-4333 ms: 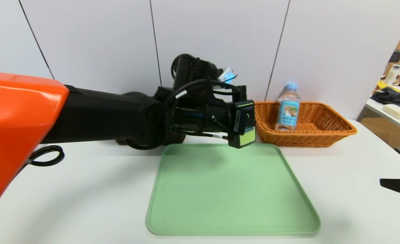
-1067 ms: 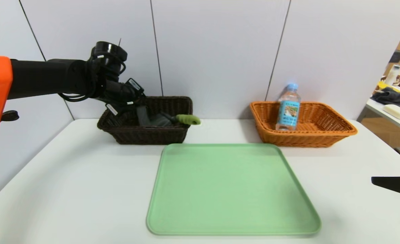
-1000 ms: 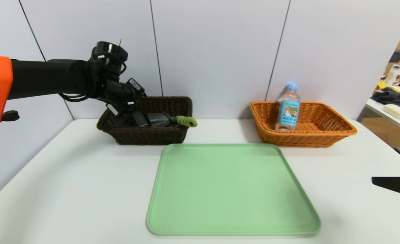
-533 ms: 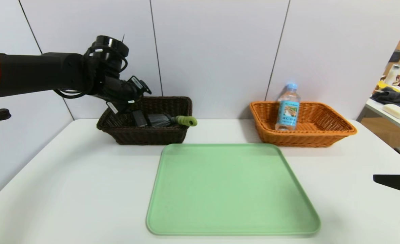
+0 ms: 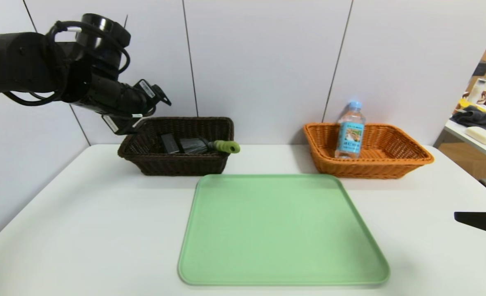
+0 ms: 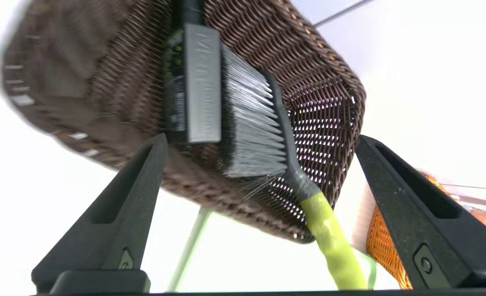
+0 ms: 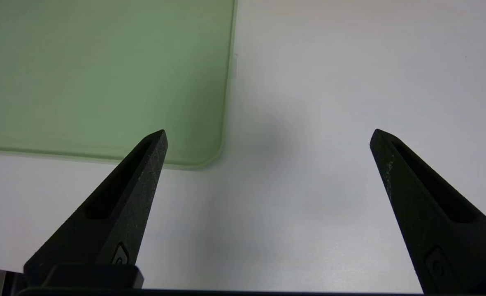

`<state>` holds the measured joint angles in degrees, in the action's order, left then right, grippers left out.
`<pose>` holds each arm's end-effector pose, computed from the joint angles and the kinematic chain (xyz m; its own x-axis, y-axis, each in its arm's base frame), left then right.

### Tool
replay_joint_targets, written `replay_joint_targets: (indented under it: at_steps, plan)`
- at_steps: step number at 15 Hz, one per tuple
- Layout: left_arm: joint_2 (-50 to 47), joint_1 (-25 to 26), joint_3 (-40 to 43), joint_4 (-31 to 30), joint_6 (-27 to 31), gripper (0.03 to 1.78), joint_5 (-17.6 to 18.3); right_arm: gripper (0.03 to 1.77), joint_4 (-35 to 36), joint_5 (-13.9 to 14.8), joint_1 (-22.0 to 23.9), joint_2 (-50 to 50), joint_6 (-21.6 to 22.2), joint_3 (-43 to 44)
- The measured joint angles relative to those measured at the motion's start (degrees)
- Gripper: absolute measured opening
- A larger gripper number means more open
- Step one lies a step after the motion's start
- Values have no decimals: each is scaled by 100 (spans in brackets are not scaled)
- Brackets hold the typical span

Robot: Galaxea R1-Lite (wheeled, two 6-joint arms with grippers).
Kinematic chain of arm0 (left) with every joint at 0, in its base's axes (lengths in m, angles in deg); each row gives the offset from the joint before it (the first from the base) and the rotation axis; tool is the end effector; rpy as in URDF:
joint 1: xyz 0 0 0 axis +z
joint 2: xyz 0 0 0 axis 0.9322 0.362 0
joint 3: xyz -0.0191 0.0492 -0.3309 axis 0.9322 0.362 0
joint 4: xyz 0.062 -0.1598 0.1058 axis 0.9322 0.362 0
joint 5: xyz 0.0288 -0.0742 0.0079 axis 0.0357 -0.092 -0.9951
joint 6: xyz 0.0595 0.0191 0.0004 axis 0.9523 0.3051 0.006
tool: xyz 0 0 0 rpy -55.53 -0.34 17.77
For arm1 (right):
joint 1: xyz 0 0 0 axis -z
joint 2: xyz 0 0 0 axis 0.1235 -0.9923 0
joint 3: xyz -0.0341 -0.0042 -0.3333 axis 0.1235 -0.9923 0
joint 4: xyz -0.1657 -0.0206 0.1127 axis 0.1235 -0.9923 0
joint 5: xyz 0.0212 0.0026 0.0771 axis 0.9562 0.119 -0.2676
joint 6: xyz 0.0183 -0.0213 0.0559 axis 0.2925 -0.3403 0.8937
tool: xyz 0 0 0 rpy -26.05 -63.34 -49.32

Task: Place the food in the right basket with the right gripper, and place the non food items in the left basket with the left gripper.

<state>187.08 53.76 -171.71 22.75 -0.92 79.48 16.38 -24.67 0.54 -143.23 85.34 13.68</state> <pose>0.3944 -0.0979 0.3023 0.8406 -0.0984 -0.5326 -0.3024 0.7306 -0.6122 0.1313 0.0181 0.2555 0.7691 0.1361 -0.6244 -0.0861 0.9902 0.1098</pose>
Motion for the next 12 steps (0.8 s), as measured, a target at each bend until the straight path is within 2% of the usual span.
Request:
replay_joint_targets:
  at_steps: [6, 12]
  plan:
    - [-1152, 100, 1008, -7, 44, 167, -52, 170, -44, -23, 48, 318, 2, -227]
    - [-2308, 111, 1981, -33, 584, 168, -430, 170, -151, -15, 76, 686, 5, -367]
